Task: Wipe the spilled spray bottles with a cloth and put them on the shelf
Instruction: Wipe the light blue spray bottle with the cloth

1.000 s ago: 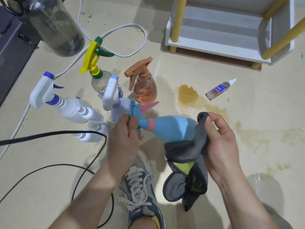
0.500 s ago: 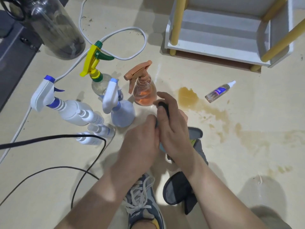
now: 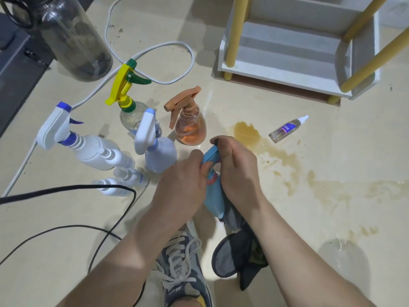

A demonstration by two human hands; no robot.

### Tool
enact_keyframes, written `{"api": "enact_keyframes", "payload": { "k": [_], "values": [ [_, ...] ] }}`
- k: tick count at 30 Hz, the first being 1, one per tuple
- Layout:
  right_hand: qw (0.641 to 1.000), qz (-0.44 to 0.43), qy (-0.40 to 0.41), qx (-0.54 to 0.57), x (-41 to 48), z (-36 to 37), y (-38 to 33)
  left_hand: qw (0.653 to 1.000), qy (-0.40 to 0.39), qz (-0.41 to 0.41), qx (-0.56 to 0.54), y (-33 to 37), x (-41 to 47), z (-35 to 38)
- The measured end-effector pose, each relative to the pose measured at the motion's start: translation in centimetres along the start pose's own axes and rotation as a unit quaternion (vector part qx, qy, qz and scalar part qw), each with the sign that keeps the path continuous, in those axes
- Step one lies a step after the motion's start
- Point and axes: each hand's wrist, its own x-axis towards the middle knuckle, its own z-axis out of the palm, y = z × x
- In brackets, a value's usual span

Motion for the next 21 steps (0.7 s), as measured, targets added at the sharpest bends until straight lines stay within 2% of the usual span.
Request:
{"api": "enact_keyframes", "payload": {
  "k": [2,3,5,6,7,11,12,15,17,19,21],
  "values": [
    [0.997,0.050,0.031,0.047,-0.5,0.6,-0.3,1.000,0.006,0.000,0.009,-0.1,0.0,0.4],
    [0.989,0.089,0.059,0.104,-0.6,0.5,-0.4,1.000,0.012,0.008,0.003,-0.3,-0.1,0.4],
    [0.942,0.170,0.130,0.259,-0.2,-0.4,-0.7,0.999,0.030,0.027,0.002,-0.7,-0.5,0.5],
    [0.919,0.190,0.153,0.312,-0.1,-0.9,-0.7,0.999,0.038,0.034,0.004,-0.9,-0.7,0.4],
    [0.915,0.187,0.155,0.324,-0.1,-1.2,-0.9,0.998,0.044,0.041,0.005,-0.9,-0.8,0.2],
    [0.977,0.078,0.050,0.194,-0.8,-0.6,-0.9,0.997,0.027,0.069,-0.006,0.1,-1.3,0.1],
    [0.980,0.084,0.022,0.181,-0.9,-0.4,-0.4,0.997,0.028,0.070,-0.004,0.2,-1.5,0.2],
    [0.953,0.212,-0.053,0.208,-0.5,-1.0,0.4,0.998,0.032,0.050,0.003,0.1,-2.0,0.0],
    [0.945,0.254,-0.089,0.184,-0.4,-2.2,1.1,0.999,0.018,0.043,-0.008,-0.1,-2.0,0.2],
    [0.960,0.214,-0.117,0.136,-0.4,-3.1,1.4,0.998,0.015,0.053,-0.009,0.0,-1.8,0.2],
    [0.973,0.163,-0.098,0.133,-0.5,-3.1,1.4,0.998,0.009,0.068,-0.003,0.4,-1.7,-0.1]
  ]
}}
